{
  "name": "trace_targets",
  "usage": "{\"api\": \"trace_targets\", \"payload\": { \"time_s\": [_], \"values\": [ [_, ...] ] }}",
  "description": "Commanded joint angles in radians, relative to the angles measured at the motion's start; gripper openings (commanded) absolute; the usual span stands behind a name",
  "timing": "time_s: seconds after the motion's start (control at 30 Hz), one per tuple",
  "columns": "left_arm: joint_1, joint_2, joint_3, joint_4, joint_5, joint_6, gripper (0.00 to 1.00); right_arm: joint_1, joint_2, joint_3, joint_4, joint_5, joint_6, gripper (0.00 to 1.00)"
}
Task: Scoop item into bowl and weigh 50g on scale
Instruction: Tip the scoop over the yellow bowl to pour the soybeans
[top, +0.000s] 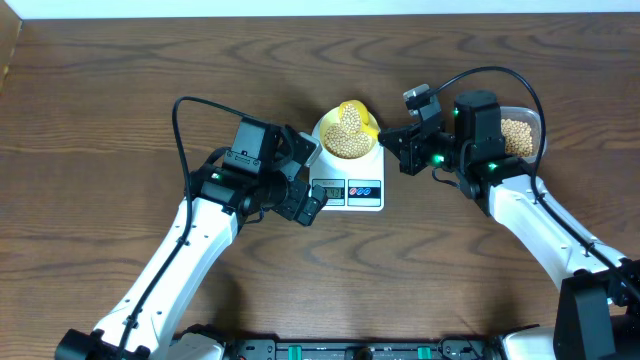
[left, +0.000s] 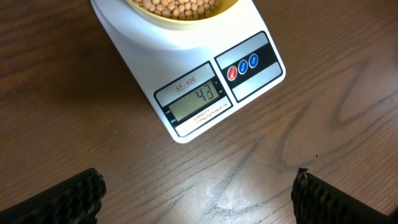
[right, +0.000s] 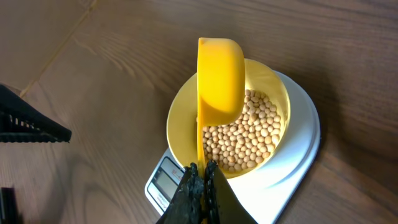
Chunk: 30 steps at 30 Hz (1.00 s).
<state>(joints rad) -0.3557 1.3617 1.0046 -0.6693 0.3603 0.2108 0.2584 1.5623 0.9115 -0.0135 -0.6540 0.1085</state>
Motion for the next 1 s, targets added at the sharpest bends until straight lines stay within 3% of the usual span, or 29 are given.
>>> {"api": "trace_targets", "payload": {
  "time_s": [0.0,0.97],
  "values": [
    [-0.001,0.004,-0.007,0.001,-0.006,0.013,0.98,0.002,0.005,0.001,0.002,-0.002,-0.039,0.01],
    [-0.001,0.004,-0.007,0.001,-0.006,0.013,0.98,0.002,0.005,0.001,0.002,0.054,-0.074,0.01]
  ]
}}
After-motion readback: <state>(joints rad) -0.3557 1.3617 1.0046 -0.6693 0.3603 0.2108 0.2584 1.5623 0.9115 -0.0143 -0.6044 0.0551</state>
